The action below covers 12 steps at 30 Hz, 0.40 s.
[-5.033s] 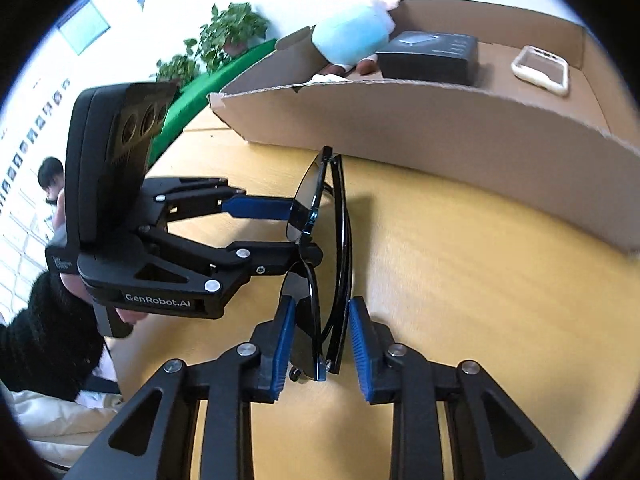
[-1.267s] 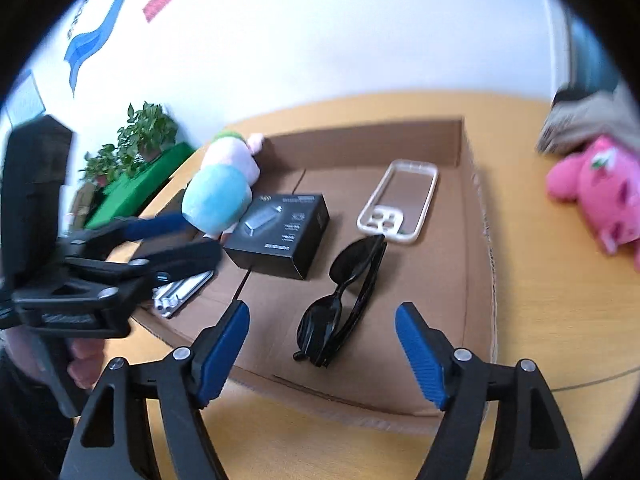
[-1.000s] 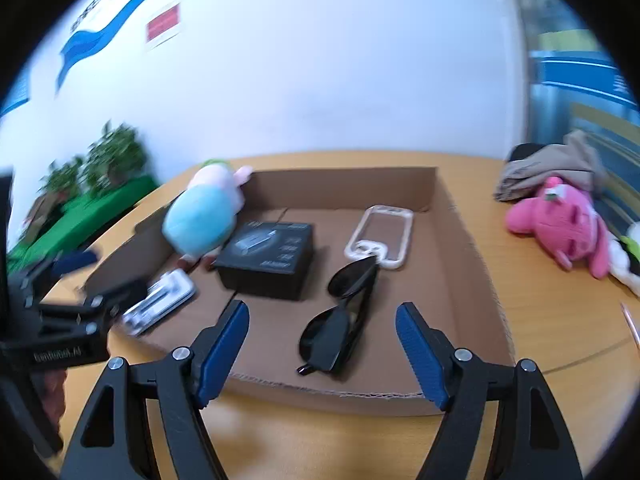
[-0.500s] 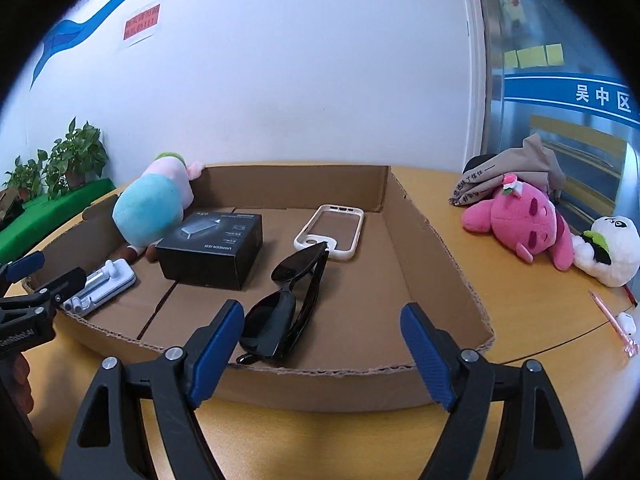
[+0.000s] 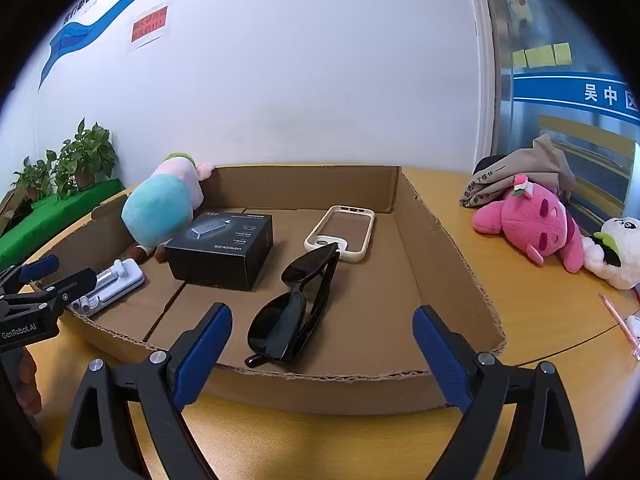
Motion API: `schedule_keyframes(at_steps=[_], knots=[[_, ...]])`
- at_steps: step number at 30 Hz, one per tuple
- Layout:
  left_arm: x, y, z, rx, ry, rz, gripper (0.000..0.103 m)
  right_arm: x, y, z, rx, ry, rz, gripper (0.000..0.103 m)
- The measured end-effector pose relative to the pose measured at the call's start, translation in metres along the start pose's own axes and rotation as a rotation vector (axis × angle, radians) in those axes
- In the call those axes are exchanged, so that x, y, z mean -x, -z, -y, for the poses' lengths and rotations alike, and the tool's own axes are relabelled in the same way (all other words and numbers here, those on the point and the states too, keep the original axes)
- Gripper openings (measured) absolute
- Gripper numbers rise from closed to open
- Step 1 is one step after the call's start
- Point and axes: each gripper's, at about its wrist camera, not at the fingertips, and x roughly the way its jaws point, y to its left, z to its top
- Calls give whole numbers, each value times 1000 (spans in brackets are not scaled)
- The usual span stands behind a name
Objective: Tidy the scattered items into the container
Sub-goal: 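Withdraw the right tool from the cardboard box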
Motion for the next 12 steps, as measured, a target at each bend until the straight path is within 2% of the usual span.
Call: schedule_keyframes(at_steps=[7, 12], knots=[[2, 1, 2, -7, -13, 4, 103, 0, 0, 0, 2, 2, -1, 92], [5, 2, 6, -31, -57, 21, 103, -1, 0, 0, 3, 3, -2, 92]])
